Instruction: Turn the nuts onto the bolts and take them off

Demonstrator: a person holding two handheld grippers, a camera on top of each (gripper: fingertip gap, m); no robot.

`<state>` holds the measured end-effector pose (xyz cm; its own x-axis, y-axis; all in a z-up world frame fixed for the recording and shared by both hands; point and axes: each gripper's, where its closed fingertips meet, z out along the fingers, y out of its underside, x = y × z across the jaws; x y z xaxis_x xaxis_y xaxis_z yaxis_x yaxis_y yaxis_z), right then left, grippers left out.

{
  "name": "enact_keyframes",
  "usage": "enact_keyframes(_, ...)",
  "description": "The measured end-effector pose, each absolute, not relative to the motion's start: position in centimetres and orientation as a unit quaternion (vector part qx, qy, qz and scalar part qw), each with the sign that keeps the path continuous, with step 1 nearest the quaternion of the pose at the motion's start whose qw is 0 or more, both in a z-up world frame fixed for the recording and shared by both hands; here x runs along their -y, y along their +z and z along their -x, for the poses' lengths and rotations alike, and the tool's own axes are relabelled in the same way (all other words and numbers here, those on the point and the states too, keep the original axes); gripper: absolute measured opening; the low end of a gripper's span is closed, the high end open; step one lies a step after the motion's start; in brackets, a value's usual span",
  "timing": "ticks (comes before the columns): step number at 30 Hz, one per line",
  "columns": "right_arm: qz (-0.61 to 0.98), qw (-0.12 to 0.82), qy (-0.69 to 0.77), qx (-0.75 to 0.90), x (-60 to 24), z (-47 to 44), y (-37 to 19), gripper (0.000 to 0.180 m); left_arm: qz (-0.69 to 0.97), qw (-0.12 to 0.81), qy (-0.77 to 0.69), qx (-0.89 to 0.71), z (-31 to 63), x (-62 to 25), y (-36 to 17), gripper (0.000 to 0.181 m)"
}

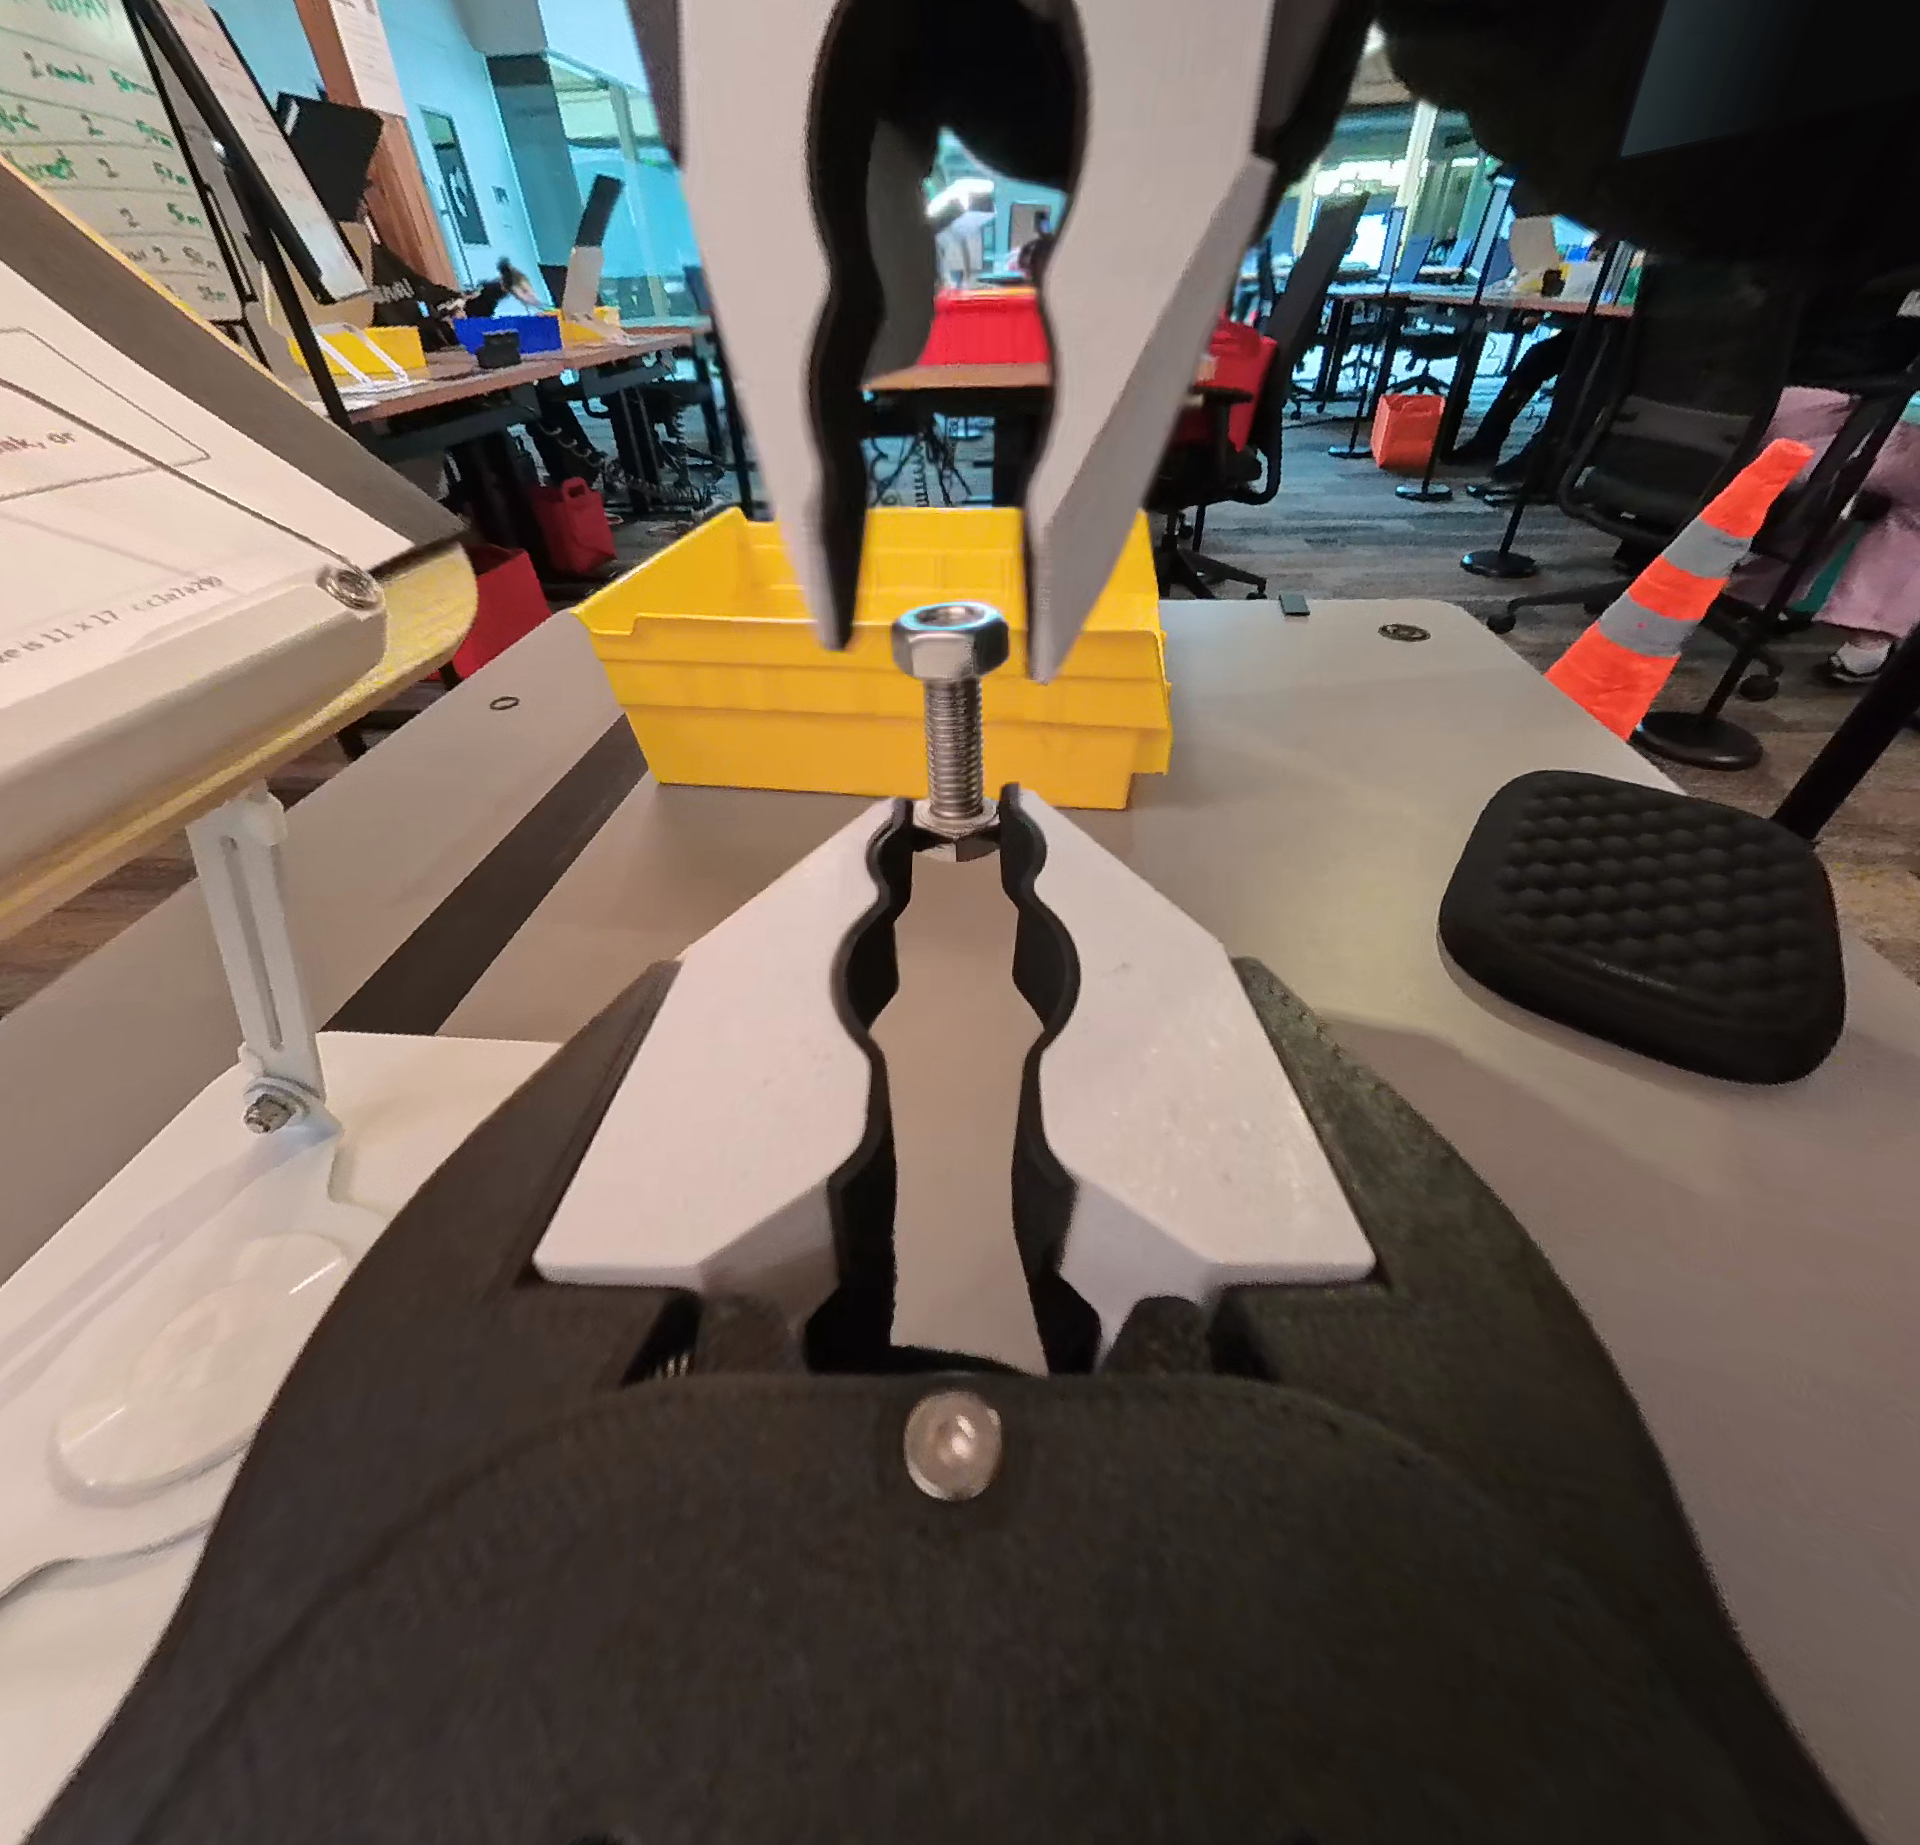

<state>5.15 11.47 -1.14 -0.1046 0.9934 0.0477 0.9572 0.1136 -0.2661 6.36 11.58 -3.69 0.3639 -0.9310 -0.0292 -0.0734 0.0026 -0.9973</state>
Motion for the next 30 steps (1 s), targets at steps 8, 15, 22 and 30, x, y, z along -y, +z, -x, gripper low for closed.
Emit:
enact_keyframes(8,0.449,0.149,0.063,0.879,-11.2,-5.3,0.3,0.036,0.585,0.565,-0.394,-0.429,-6.6,-10.9,-3.4,0.015)
enact_keyframes(15,0.339,0.132,0.059,0.93,-10.1,-5.6,-0.6,0.027,0.569,0.553,-0.418,-0.442,-6.8,-10.0,-3.6,0.015)
enact_keyframes(22,0.335,0.112,0.061,0.934,-9.9,-5.7,-1.5,0.016,0.572,0.55,-0.41,-0.449,-6.9,-10.1,-4.1,0.015)
enact_keyframes(30,0.467,0.1,0.058,0.876,-10.8,-5.8,-2.2,0.016,0.592,0.554,-0.385,-0.442,-6.7,-11.0,-4.8,0.015)
